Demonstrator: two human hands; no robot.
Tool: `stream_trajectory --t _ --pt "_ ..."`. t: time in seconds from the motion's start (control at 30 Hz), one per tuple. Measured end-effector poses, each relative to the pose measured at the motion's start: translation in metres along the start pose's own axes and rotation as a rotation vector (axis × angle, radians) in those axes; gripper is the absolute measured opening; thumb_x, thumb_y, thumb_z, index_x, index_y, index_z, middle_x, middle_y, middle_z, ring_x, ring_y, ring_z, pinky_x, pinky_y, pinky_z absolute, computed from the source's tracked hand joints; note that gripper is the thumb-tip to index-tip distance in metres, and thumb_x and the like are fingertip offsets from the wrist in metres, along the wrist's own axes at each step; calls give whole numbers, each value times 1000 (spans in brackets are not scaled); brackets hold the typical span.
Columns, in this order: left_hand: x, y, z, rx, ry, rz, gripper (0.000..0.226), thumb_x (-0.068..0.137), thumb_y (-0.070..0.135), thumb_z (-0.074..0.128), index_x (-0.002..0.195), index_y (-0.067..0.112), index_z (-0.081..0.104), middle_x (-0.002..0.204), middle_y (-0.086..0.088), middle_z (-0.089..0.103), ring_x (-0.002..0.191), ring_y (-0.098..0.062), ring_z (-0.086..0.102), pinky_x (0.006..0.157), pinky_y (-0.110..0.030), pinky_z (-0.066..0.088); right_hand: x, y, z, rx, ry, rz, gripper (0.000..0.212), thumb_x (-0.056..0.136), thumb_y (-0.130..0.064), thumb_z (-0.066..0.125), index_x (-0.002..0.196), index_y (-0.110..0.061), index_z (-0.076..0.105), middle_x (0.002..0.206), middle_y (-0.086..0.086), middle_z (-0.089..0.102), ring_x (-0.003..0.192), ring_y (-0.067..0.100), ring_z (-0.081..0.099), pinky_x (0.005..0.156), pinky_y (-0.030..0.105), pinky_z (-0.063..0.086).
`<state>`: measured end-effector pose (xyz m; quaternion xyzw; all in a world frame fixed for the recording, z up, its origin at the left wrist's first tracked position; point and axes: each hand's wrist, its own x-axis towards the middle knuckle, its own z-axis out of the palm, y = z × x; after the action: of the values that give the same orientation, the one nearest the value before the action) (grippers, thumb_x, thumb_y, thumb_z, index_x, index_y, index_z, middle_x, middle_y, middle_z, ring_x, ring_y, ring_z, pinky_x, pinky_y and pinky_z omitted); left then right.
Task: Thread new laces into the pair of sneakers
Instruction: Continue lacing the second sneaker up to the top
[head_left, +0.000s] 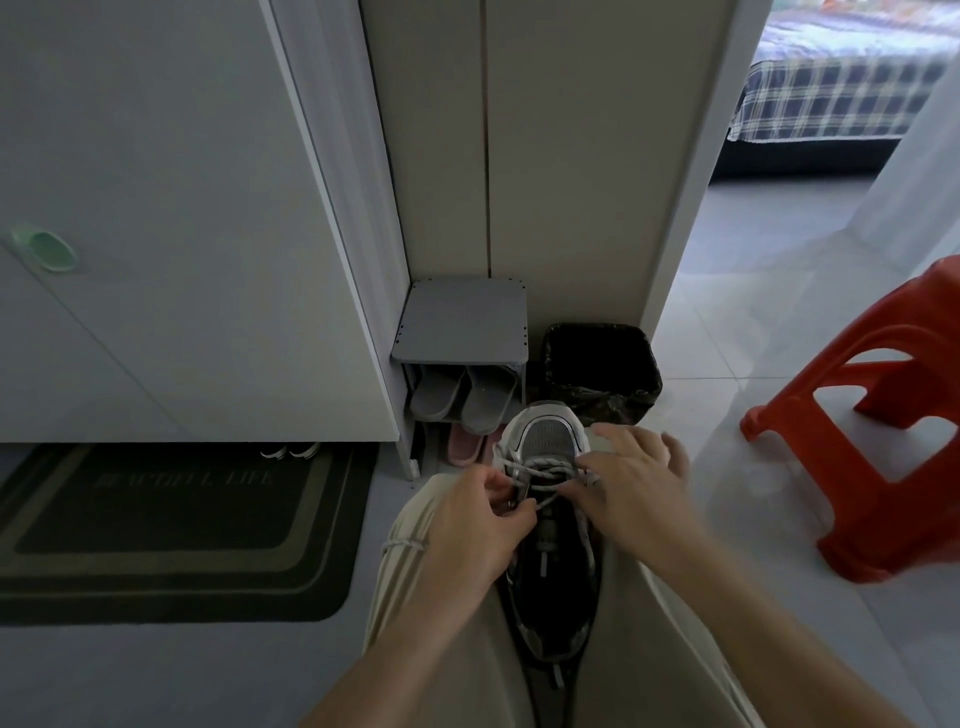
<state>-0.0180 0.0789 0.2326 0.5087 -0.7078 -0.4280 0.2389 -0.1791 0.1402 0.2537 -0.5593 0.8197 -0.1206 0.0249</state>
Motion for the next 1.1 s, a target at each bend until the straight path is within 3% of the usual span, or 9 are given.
stream_trajectory --t 0.17,0.33,0.47,0.57,0.67,0.8,0.9,1.0,1.1 --pt "1 0 -5 31 -22 -5 33 75 34 75 99 25 56 97 12 67 86 1 64 82 -26 55 1 9 9 77 -44 -23 27 88 -56 47 90 -37 67 130 -16 47 131 11 28 111 43 1" --pt "5 -3 -8 -27 -47 -47 28 75 30 76 93 23 56 95 7 70 82 0 65 75 -21 54 -11 42 3 -16 132 -45 28 81 -53 46 69 -38 66 120 -8 59 125 20 36 109 52 5" --pt "4 -3 -9 -3 -31 -43 25 76 32 75 85 25 53 86 9 70 74 2 64 62 -13 48 -23 84 -7 -107 -22 145 16 89 -47 54 86 -41 68 139 -10 44 137 20 18 112 50 -6" --pt "5 -2 -8 22 -17 -28 26 76 33 75 83 26 51 81 10 69 71 0 64 58 -12 47 -32 107 -11 -130 -82 305 19 90 -50 50 95 -43 67 141 -9 42 136 23 18 113 53 0" --pt "3 -1 -5 27 -34 -23 27 77 34 74 88 22 53 84 7 69 73 -3 65 66 -20 54 -34 110 -9 -187 -155 374 25 91 -53 45 103 -44 64 142 -9 41 136 24 20 113 55 4" --pt "0 -2 -4 44 -31 -20 30 77 36 74 94 22 53 89 8 67 77 -2 64 68 -21 55 -20 77 -3 -174 -101 251 34 94 -54 36 110 -40 62 143 -7 38 138 22 20 113 53 0" --pt "-1 -2 -4 46 -27 -20 30 76 37 75 92 23 53 89 7 67 78 -3 64 72 -27 56 -6 37 0 -18 -19 86 63 82 -70 19 115 -35 59 141 -6 40 136 19 23 113 45 1" --pt "-2 0 -3 67 -33 -18 29 77 38 73 91 23 53 87 8 66 78 -3 63 75 -30 56 3 9 4 7 -74 40 52 86 -72 28 100 -36 63 139 -8 38 135 15 20 112 40 -4" --pt "-1 0 -6 90 -21 -5 27 77 38 72 90 23 54 84 9 65 77 -2 62 74 -30 55 6 2 6 36 -134 45 44 89 -65 33 101 -39 67 139 -12 40 134 17 21 113 43 0"
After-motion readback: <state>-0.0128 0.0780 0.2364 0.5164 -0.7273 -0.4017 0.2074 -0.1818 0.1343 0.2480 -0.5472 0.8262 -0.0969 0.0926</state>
